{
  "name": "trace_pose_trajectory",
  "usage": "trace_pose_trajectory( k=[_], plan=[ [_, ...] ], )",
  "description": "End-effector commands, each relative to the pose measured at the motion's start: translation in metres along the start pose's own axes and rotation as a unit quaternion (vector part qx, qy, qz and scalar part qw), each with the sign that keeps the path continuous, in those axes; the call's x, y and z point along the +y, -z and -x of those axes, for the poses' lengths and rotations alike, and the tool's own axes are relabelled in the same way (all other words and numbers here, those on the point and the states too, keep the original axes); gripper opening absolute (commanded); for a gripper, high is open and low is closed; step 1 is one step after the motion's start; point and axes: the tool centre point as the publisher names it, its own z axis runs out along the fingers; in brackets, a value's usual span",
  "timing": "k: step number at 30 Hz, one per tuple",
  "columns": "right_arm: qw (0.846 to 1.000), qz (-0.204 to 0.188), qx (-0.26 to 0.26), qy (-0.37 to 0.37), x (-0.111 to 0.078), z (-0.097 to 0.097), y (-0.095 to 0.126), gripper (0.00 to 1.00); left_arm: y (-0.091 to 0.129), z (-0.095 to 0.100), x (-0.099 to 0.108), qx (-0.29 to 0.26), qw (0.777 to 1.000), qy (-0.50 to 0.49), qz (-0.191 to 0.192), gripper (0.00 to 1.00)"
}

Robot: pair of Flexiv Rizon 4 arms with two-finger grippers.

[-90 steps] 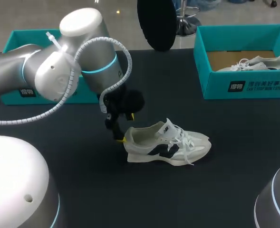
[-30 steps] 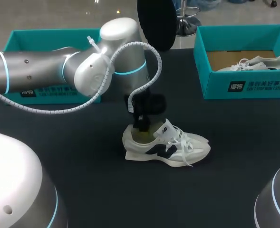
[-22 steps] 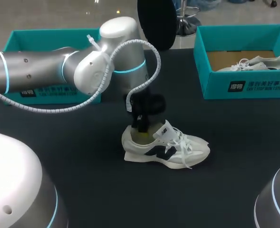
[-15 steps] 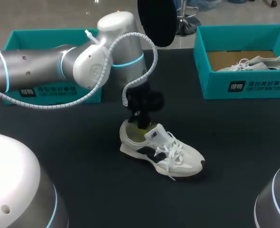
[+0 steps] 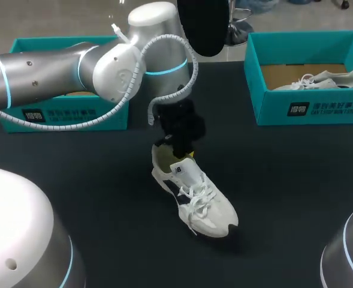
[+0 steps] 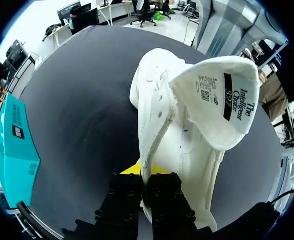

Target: Take the shoe out of the shoebox, open the shoe tongue, remove and reinsert the insole, then place the shoe into the shoebox

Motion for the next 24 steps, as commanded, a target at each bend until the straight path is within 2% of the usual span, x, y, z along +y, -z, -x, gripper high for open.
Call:
trace_pose_trajectory(
  k=[1,8,12,24],
  plan=[
    [1.000,0.000,-0.006,-0.002,-0.001,-0.006,0.006,0.00,0.006,-0.007,0.000,0.027,0.987,-0.157,-0.016,0.00],
    [1.000,0.001,-0.011,-0.009,-0.001,-0.009,0.007,0.00,0.005,-0.009,-0.004,0.050,0.969,-0.240,-0.019,0.00],
    [1.000,0.001,-0.011,-0.009,-0.001,-0.009,0.007,0.00,0.002,-0.008,-0.010,0.056,0.962,-0.267,-0.006,0.00],
    [1.000,0.001,-0.011,-0.009,-0.001,-0.009,0.007,0.00,-0.014,-0.009,-0.022,0.065,0.955,-0.290,-0.006,0.00]
  ],
)
